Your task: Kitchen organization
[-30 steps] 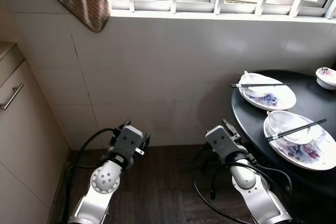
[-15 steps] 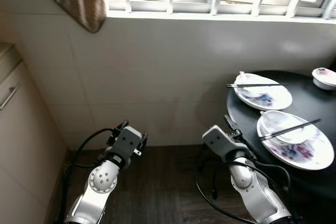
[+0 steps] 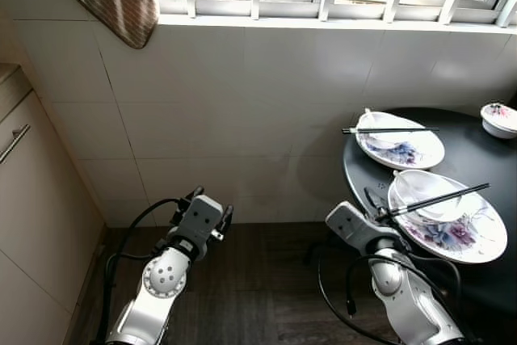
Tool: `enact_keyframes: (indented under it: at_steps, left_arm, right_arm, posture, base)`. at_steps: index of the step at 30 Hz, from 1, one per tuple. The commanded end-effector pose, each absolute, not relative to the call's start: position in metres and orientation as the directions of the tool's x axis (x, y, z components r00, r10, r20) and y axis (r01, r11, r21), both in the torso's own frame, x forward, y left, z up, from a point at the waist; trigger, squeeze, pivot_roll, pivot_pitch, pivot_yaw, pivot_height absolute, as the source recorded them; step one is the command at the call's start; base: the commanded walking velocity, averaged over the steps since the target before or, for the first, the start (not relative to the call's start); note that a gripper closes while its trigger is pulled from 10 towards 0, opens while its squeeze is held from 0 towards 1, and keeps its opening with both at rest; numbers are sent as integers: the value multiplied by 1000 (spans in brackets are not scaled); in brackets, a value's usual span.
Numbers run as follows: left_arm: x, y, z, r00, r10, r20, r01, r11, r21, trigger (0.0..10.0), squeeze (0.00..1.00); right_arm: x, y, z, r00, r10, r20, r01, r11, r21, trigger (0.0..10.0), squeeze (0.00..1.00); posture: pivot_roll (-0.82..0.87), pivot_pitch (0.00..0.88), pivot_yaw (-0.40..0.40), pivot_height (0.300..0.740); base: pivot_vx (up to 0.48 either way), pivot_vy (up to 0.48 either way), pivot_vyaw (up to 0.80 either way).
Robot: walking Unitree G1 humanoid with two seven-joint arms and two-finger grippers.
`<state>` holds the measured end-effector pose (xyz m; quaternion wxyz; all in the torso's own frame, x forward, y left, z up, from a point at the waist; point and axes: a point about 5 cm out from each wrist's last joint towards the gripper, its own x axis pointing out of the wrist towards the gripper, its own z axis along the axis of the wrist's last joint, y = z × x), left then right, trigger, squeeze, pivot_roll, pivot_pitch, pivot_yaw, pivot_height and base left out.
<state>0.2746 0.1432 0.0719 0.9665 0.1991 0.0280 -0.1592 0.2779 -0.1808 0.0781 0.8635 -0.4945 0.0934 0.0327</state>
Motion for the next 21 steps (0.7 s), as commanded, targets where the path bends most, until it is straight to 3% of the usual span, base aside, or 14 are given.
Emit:
enact_keyframes:
  at_steps: [1,21]
  left_arm:
    - [275,141,72,942,-313,-120,335,868,368,10000,0]
    - [279,141,73,942,-315,-115,335,879,339,10000,0]
  right_arm:
    - [275,-188,80,976,-58,-208,-157,472,-868,10000,0]
    - [285,-221,86,968,-132,-214,-135,447,-885,10000,0]
  posture:
    - [-7,0,-49,740]
    - [-14,0,-53,740]
  base:
    - [0,0,0]
    - [0,0,0]
